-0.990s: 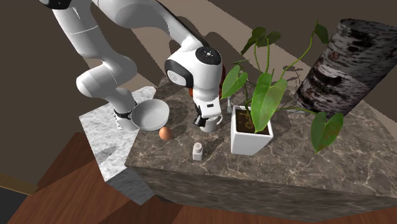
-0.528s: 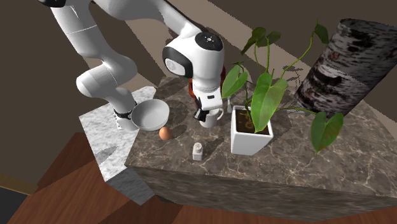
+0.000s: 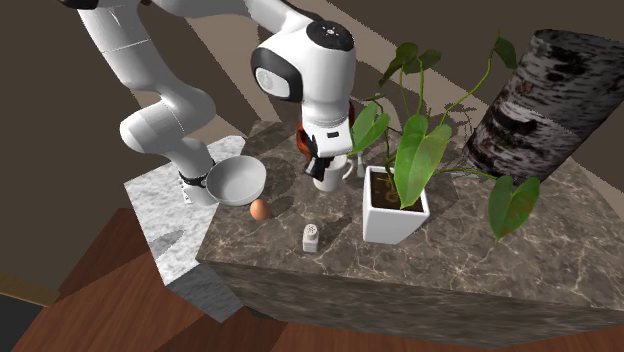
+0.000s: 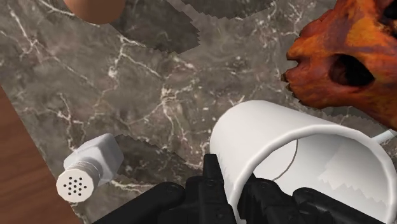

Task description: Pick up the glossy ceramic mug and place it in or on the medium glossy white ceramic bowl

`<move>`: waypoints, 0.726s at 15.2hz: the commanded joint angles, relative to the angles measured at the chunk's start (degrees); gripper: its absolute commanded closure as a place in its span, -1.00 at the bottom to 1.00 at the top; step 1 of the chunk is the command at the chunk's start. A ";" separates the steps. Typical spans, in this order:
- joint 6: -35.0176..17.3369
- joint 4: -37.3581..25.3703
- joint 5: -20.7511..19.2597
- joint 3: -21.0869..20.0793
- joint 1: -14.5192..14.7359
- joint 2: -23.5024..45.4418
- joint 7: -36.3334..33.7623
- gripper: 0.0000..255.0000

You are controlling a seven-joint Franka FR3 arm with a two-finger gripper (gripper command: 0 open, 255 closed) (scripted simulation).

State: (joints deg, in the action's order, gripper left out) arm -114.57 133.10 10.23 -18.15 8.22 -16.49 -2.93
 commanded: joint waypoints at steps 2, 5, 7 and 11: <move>2.48 -1.80 -0.09 0.32 -0.11 -0.67 0.04 1.00; 4.87 -3.59 -0.15 0.55 -0.16 -1.27 -0.05 1.00; 6.45 -4.84 -0.20 0.69 -0.20 -1.61 -0.12 1.00; 8.38 -1.82 0.51 2.03 -0.18 -6.44 1.54 1.00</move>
State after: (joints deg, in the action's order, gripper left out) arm -106.80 130.00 10.50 -16.68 8.06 -21.09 -2.12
